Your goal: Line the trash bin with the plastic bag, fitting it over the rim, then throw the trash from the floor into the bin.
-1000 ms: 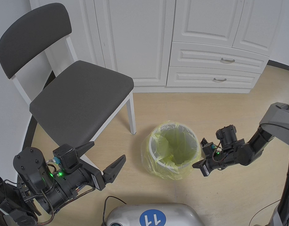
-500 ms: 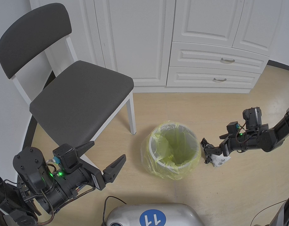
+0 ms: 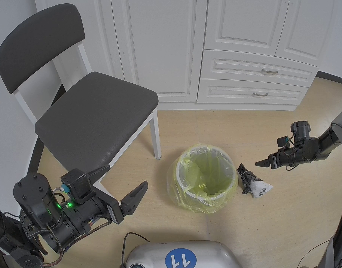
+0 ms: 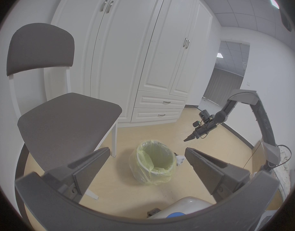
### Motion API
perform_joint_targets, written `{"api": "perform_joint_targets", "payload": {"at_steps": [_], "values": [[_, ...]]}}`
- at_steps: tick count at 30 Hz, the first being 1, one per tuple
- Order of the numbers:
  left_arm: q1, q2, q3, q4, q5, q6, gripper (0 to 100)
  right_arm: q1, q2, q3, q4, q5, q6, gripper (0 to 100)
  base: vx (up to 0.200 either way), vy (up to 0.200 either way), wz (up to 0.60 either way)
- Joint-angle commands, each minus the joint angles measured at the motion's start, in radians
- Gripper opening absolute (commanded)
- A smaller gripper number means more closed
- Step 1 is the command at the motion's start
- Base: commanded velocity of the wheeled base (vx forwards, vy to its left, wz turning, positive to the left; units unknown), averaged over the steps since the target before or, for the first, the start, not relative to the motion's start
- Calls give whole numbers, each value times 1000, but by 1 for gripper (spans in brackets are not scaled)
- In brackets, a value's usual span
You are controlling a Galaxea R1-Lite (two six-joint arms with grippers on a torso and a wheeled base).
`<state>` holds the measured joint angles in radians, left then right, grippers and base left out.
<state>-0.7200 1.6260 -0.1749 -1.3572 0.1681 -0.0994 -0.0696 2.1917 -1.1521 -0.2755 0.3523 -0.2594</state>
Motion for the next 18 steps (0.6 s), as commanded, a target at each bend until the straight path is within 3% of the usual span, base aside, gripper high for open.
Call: {"api": "perform_joint_targets", "payload": {"at_steps": [1,10,14,18], "values": [[2,-5,-8,0,1,7,100,-41,257,-224,49,-9,175,100,0,0,0],[4,-1,-14,0,1,7,100,-49,402,-353,50,-26,210,100,0,0,0],[4,2,-14,0,1,7,100,-30,499,-457,61,-133,236,100,0,0,0],[5,3,-14,0,1,7,100,-22,516,-509,111,-147,242,100,0,0,0]]}}
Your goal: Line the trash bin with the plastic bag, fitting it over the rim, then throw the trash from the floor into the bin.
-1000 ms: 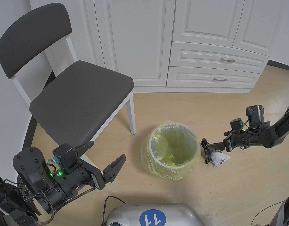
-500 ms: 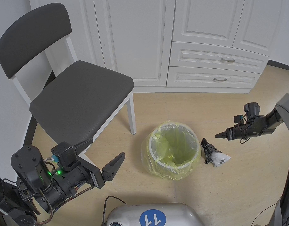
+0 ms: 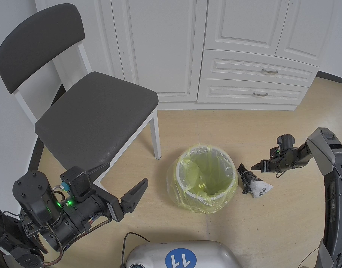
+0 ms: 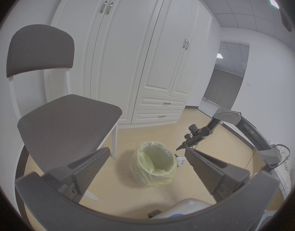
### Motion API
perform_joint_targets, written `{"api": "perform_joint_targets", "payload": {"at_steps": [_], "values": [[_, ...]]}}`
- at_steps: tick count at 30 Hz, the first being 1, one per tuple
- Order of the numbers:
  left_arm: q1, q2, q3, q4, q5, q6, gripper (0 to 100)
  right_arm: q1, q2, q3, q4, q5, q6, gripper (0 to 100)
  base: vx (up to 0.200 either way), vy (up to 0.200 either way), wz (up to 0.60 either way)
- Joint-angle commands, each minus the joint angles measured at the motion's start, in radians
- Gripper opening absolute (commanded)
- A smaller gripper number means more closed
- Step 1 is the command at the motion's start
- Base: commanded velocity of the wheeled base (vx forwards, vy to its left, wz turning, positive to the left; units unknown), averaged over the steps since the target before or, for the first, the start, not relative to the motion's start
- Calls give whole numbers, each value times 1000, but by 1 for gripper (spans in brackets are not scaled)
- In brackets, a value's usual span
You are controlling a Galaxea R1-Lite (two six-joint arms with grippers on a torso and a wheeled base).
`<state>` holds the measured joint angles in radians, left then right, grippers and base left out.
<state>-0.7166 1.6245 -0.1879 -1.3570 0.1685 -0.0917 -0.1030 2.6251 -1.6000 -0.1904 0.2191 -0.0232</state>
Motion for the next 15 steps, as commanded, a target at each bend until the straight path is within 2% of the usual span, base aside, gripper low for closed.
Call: {"api": "perform_joint_targets", "payload": {"at_steps": [1,10,15], "values": [[2,6,-1,-1,0,0,100,11,85,-72,40,-14,6,100,0,0,0],[2,26,-1,-1,0,-2,100,23,158,-152,57,-21,5,100,0,0,0],[2,34,-1,1,0,-2,100,26,200,-186,55,-60,-6,100,0,0,0]]}}
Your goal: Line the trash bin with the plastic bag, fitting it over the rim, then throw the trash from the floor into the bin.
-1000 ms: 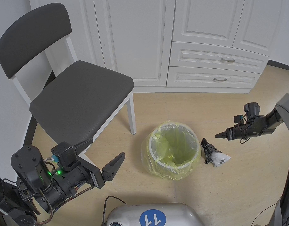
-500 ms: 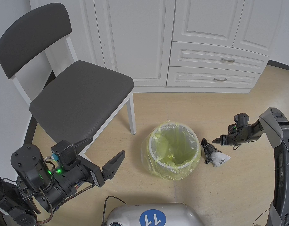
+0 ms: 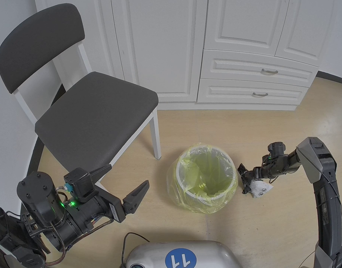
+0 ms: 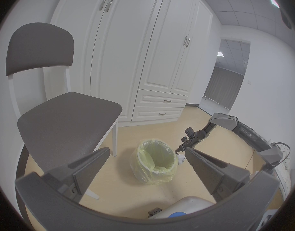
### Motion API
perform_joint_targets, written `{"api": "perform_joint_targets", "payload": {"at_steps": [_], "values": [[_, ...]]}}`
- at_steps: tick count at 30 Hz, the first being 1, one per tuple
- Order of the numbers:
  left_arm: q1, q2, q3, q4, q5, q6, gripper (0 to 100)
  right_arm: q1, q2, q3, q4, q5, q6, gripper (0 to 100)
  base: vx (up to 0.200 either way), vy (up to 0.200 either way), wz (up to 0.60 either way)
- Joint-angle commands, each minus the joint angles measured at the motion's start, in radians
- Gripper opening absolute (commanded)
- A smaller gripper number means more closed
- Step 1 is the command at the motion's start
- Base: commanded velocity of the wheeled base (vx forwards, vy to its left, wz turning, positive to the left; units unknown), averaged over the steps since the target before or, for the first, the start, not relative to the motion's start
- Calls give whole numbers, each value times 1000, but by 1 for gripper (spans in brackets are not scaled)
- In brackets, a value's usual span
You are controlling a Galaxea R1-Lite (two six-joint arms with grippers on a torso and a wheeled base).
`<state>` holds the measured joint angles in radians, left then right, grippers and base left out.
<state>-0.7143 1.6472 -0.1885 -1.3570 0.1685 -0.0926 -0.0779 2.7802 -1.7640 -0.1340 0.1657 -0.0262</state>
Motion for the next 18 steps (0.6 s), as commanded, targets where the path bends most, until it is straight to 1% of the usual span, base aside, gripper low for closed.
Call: {"api": "perform_joint_targets", "payload": {"at_steps": [1,9,12,14,18], "values": [[-1,13,0,1,0,-1,100,1,47,-23,-1,-8,-3,100,0,0,0],[-1,16,0,1,0,-1,100,1,62,-48,7,-8,0,100,0,0,0],[-1,20,0,-1,0,-1,100,1,82,-91,53,-11,-3,100,0,0,0],[-1,26,0,-1,0,-1,100,1,99,-123,79,-25,-9,100,0,0,0],[-1,29,0,-1,0,1,100,1,127,-167,85,-43,-34,100,0,0,0]]}}
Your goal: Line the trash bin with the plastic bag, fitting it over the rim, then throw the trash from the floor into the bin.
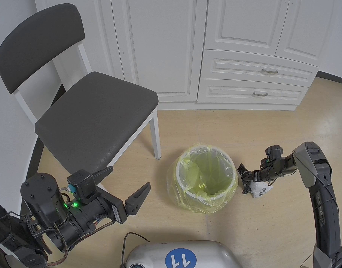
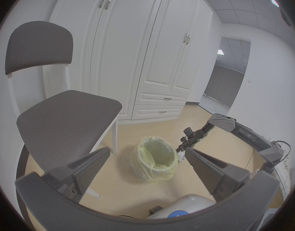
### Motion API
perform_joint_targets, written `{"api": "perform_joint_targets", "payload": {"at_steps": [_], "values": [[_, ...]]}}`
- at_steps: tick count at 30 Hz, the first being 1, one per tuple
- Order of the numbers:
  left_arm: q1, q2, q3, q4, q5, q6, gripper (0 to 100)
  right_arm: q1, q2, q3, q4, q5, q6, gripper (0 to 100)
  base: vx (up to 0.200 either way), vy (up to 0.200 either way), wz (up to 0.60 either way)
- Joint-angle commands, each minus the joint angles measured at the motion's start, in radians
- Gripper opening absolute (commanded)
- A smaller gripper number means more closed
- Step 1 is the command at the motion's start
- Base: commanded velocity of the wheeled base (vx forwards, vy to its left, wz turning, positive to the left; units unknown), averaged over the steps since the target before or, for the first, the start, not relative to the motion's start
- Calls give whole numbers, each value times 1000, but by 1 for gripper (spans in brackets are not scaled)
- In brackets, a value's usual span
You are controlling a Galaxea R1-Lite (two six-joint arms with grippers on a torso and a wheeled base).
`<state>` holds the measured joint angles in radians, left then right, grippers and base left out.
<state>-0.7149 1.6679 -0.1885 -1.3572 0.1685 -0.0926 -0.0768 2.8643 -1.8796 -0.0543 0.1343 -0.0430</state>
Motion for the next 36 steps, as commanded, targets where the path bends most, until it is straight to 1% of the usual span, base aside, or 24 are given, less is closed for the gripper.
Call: {"api": "perform_joint_targets", "payload": {"at_steps": [1,5,8,12,17,21,26,36], "values": [[0,9,-2,0,0,1,100,0,50,-62,5,-13,-21,100,0,0,0],[0,9,-8,0,0,-1,100,6,84,-120,16,-15,-46,100,0,0,0],[0,10,-8,0,0,-1,100,9,107,-120,51,-22,-67,100,0,0,0],[0,10,-8,0,0,-1,100,6,112,-120,56,-25,-100,100,0,0,0],[0,18,-9,0,0,-1,100,8,119,-120,56,-28,-101,100,0,0,0],[0,18,-8,0,2,-1,100,11,130,-120,62,-59,-106,100,0,0,0],[12,18,-12,0,0,1,100,11,130,-120,65,-59,-109,100,0,0,0],[12,18,-14,0,0,1,100,11,132,-120,68,-61,-107,100,0,0,0]]}}
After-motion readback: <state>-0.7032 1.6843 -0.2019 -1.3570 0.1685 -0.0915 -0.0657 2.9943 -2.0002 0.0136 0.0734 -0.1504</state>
